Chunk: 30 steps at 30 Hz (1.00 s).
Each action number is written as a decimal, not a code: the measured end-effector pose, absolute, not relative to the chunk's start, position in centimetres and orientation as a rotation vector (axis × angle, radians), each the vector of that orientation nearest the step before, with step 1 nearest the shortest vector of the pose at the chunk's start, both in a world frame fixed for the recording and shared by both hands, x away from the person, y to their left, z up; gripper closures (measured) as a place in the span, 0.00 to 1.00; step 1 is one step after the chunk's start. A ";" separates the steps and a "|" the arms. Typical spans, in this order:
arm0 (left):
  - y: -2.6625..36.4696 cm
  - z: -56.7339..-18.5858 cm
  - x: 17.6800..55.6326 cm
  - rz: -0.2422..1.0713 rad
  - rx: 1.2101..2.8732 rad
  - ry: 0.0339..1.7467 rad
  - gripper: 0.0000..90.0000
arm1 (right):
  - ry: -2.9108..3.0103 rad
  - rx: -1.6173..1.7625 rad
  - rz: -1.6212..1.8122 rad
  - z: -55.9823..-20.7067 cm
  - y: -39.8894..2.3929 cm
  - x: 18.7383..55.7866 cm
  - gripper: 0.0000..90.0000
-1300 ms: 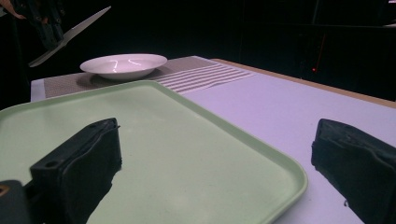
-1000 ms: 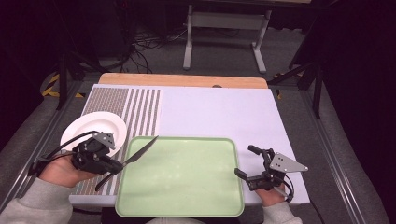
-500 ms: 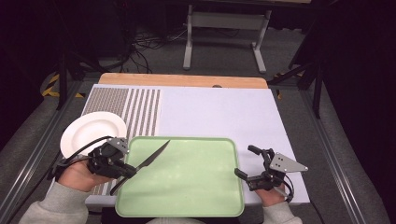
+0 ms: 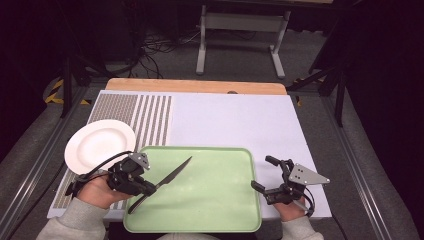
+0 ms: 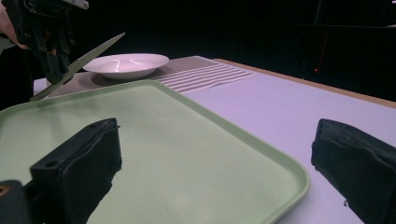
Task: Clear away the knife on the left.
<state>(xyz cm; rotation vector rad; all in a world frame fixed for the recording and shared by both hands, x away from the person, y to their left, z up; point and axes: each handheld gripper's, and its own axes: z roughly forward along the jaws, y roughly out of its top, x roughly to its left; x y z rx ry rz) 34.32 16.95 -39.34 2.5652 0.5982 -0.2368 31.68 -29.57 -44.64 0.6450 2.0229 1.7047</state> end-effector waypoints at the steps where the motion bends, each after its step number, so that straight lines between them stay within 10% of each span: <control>1: 16.9 -39.3 34.3 -0.237 2.565 0.598 0.89 | 2.023 0.645 1.705 -44.6 -29.6 31.7 0.02; 30: 14.6 -41.9 34.5 -0.292 2.682 0.688 0.89 | 2.026 0.644 1.712 -44.7 -29.6 31.7 0.03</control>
